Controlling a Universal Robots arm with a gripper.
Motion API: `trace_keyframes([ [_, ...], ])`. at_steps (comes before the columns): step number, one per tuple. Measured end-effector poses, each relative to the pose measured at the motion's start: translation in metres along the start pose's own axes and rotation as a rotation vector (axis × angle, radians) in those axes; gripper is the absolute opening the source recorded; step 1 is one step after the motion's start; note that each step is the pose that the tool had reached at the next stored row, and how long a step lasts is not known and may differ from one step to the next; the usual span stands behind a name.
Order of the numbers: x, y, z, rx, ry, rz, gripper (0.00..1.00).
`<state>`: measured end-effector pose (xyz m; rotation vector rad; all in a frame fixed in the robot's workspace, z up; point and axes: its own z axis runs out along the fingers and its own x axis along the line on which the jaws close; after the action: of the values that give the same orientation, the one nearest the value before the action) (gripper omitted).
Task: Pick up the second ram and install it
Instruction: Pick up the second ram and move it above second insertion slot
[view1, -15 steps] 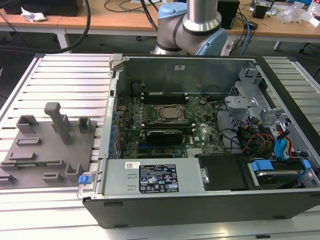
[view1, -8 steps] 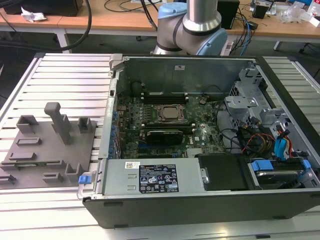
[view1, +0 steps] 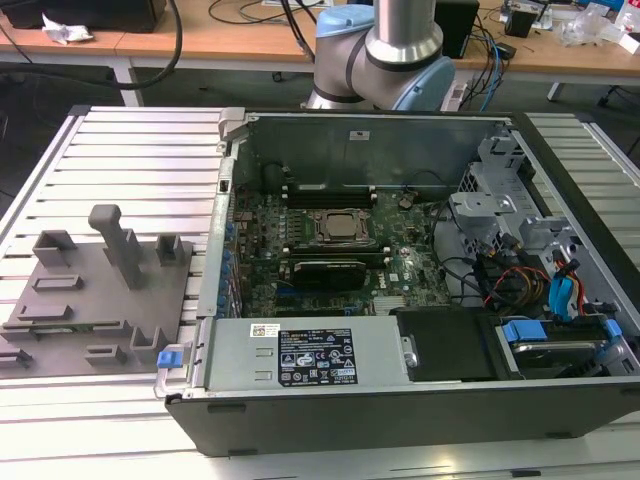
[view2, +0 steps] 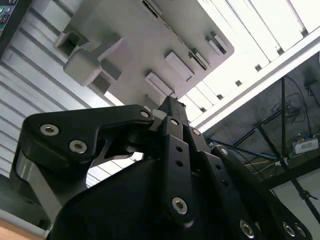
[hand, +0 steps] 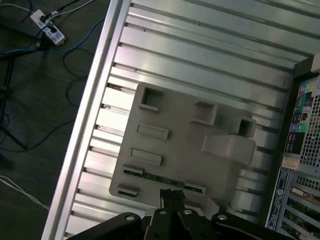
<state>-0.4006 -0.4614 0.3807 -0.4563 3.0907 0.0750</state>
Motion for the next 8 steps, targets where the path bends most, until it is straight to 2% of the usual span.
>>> trace_keyframes([
  [6,0.0,0.0,0.0,-0.0025,0.0047,-0.106,0.11],
  [8,0.0,0.0,0.0,-0.0037,0.0072,-0.159,0.11],
])
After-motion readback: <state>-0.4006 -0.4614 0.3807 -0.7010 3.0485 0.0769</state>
